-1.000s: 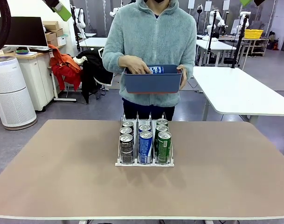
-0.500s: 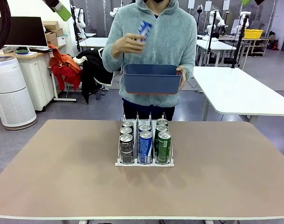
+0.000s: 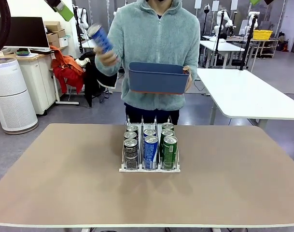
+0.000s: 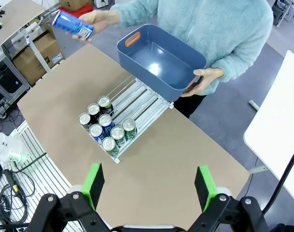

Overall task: Fill the beverage cans into the dispenser.
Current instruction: Pick up the Ionic drink handed by the human.

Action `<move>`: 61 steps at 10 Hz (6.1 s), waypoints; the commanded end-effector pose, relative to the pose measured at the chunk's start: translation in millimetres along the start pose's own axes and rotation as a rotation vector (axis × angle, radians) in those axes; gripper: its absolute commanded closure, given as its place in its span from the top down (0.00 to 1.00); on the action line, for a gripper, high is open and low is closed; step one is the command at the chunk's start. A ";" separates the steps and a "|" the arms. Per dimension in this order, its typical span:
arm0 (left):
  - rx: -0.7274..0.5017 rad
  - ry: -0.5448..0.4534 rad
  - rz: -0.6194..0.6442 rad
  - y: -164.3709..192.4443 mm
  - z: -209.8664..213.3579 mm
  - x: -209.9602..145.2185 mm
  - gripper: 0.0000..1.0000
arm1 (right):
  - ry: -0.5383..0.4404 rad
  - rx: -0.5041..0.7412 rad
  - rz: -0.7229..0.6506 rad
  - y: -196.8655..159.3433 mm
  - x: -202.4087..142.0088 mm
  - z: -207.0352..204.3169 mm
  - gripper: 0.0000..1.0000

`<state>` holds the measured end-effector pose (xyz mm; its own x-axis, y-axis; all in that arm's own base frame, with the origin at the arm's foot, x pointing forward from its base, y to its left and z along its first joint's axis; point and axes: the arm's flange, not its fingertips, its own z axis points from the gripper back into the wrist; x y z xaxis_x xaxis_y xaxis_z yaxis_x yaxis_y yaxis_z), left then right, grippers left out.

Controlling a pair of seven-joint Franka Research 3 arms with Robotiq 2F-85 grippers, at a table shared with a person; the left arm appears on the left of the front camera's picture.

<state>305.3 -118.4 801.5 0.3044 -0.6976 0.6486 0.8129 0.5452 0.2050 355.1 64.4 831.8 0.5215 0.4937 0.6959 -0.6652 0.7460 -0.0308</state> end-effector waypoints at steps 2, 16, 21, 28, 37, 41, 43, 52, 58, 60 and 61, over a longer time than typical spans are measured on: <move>-0.002 0.001 0.002 -0.5 -0.7 -1.4 1.00 | 0.000 -0.004 0.002 1.0 -1.1 0.2 1.00; -0.002 0.001 0.002 -0.5 -0.7 -1.4 1.00 | 0.000 -0.004 0.002 1.0 -1.1 0.2 1.00; 0.009 0.015 0.019 8.1 -8.1 -6.6 1.00 | 0.000 -0.004 0.002 1.0 -1.1 0.2 1.00; 0.109 -0.077 0.089 39.7 -67.1 -26.3 1.00 | 0.000 -0.004 0.002 1.0 -1.1 0.2 1.00; 0.097 -0.064 0.109 54.8 -103.9 -32.7 1.00 | 0.000 -0.004 0.002 1.0 -1.1 0.2 1.00; 0.081 -0.052 0.143 72.0 -126.9 -40.4 1.00 | 0.000 -0.004 0.002 1.0 -1.1 0.2 1.00; 0.069 -0.040 0.139 75.8 -132.5 -42.2 1.00 | 0.000 -0.004 0.002 1.0 -1.1 0.2 1.00; 0.094 -0.070 0.145 95.9 -169.1 -44.4 1.00 | 0.000 -0.004 0.002 1.0 -1.1 0.2 1.00; 0.063 -0.058 0.165 95.6 -185.4 -50.4 1.00 | 0.000 -0.004 0.002 1.0 -1.1 0.2 1.00; 0.085 -0.046 0.181 94.6 -183.2 -44.2 1.00 | 0.000 -0.004 0.002 1.0 -1.1 0.2 1.00; 0.083 -0.043 0.178 93.9 -184.9 -44.1 0.41 | 0.000 -0.004 0.002 1.0 -1.1 0.2 1.00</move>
<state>459.4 -124.1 657.3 0.4140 -0.5691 0.7104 0.7053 0.6940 0.1449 354.7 64.4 832.1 0.5210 0.4937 0.6963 -0.6651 0.7461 -0.0313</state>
